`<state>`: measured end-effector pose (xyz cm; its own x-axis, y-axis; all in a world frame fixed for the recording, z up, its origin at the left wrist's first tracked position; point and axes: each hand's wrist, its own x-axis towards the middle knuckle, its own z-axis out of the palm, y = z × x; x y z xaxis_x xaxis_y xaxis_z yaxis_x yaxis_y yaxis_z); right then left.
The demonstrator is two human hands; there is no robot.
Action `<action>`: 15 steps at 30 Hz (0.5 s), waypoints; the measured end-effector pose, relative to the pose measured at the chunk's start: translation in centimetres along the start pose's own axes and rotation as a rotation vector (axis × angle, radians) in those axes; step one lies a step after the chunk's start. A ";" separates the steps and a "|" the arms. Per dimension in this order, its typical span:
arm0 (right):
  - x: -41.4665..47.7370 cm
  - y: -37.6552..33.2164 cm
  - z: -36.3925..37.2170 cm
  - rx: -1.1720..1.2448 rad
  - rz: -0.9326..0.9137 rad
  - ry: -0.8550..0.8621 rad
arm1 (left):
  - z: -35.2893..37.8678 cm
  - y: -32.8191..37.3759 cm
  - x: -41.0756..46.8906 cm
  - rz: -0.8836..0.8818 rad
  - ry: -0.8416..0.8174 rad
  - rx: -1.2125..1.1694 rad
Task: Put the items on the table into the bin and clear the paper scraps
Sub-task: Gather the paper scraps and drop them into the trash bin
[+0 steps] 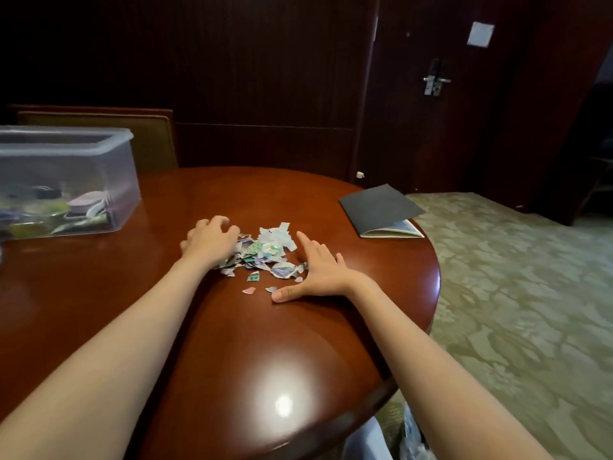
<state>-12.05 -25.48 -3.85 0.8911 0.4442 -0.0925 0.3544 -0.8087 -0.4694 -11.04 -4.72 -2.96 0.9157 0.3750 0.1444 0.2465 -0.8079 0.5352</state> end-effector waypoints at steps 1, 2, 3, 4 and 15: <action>0.4 -0.2 0.1 -0.004 0.000 0.009 | 0.0 -0.8 0.3 -0.026 -0.010 0.019; 0.7 -0.3 0.2 -0.004 0.002 0.019 | 0.1 -1.3 0.4 -0.048 -0.015 0.035; 1.0 -0.5 0.3 -0.002 0.004 0.024 | 0.2 -1.8 0.6 -0.066 -0.017 0.051; 1.4 -0.7 0.3 0.001 0.005 0.029 | 0.4 -2.1 0.6 -0.073 -0.018 0.073; 7.8 -1.8 -0.3 0.037 -0.064 0.027 | 1.7 -0.5 0.9 0.347 -0.229 -0.322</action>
<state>-5.67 -20.73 -3.46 0.8743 0.4838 -0.0377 0.4007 -0.7637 -0.5062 -9.84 -4.72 -4.49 0.9809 -0.0285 0.1922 -0.1610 -0.6730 0.7219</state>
